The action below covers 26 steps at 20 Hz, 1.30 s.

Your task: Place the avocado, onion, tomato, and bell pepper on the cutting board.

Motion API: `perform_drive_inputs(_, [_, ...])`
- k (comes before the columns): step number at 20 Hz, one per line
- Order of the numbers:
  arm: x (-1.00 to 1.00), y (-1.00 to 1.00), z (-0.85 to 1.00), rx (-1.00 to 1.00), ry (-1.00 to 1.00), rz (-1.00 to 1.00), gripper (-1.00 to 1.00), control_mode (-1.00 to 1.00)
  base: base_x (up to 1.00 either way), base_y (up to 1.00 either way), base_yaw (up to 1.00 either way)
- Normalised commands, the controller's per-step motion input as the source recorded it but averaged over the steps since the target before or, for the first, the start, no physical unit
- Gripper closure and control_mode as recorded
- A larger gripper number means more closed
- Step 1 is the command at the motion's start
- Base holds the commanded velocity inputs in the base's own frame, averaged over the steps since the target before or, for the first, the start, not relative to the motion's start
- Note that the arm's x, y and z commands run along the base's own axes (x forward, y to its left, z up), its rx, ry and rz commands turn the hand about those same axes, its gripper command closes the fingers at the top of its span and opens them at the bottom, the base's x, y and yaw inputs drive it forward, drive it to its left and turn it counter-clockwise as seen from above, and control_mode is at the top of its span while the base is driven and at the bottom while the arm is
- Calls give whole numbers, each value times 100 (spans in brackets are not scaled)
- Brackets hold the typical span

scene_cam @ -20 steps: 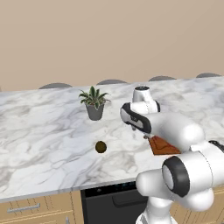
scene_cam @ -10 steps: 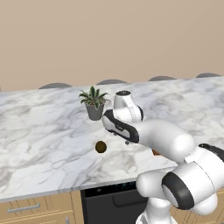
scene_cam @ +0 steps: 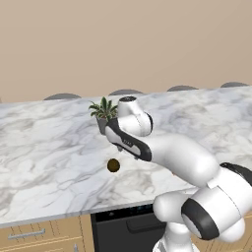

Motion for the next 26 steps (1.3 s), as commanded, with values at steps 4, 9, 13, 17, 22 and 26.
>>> perform_drive_inputs(4, [-8, 0, 0, -4, 0, 11, -100, -100, 0, 0, 0])
perform_drive_inputs(9, [0, 2, -20, -7, 0, 6, -100, -100, 0, 0, 0])
perform_drive_inputs(13, [1, 3, -16, -4, -1, 8, -100, -100, 0, 0, 0])
perform_drive_inputs(17, [18, 21, -2, 0, -8, 2, -100, -100, 0, 0, 0])
perform_drive_inputs(22, [29, 32, 0, 0, -3, 4, -100, -100, 0, 0, 0])
perform_drive_inputs(26, [35, 25, -9, 0, 0, 6, -100, -100, 0, 0, 0])
